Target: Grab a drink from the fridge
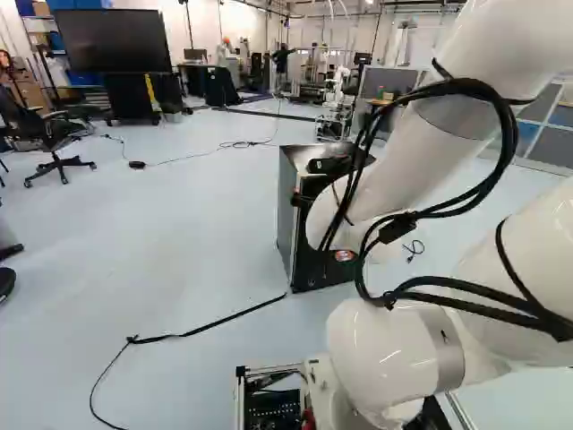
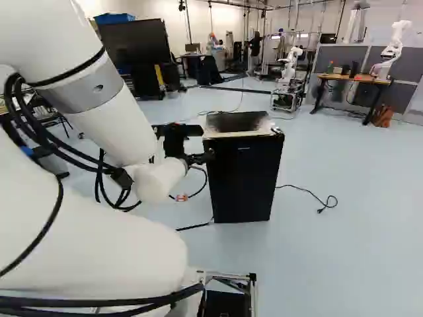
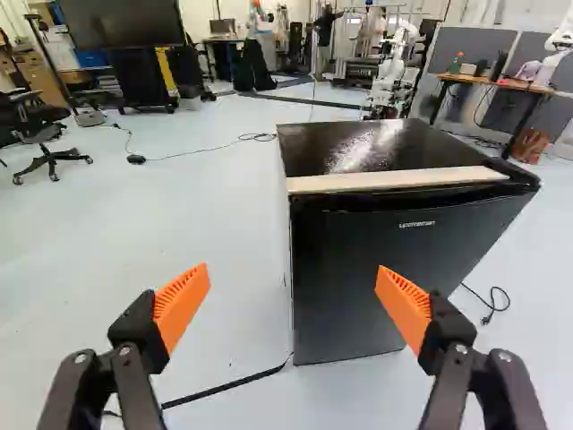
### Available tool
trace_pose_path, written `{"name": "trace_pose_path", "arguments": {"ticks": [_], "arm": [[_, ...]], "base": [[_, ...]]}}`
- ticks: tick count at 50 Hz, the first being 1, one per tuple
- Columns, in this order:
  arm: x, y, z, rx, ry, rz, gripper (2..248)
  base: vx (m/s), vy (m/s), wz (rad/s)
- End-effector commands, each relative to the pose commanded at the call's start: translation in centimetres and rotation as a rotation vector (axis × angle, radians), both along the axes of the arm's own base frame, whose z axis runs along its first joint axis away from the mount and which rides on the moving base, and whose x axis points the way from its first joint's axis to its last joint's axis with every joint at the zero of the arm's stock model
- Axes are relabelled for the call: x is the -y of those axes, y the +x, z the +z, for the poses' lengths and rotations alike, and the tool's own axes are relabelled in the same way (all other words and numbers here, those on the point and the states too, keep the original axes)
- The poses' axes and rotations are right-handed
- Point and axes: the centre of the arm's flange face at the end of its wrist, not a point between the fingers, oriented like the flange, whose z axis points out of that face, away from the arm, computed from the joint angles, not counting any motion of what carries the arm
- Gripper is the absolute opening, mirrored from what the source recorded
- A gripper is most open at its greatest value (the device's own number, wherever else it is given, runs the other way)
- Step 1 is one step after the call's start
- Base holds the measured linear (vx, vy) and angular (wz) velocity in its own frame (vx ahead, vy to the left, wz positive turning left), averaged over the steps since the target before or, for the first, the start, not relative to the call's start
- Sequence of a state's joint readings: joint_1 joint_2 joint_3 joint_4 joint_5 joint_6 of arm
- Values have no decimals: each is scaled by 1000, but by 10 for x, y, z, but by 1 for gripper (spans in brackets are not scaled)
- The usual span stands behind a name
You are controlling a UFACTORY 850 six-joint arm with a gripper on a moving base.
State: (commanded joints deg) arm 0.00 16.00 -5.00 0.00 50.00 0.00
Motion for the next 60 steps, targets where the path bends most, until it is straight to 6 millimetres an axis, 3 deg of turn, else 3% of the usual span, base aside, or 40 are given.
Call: {"name": "trace_pose_path", "arguments": {"ticks": [60], "arm": [[-6,7,1,-3,0,23,247]], "base": [[0,0,0]]}}
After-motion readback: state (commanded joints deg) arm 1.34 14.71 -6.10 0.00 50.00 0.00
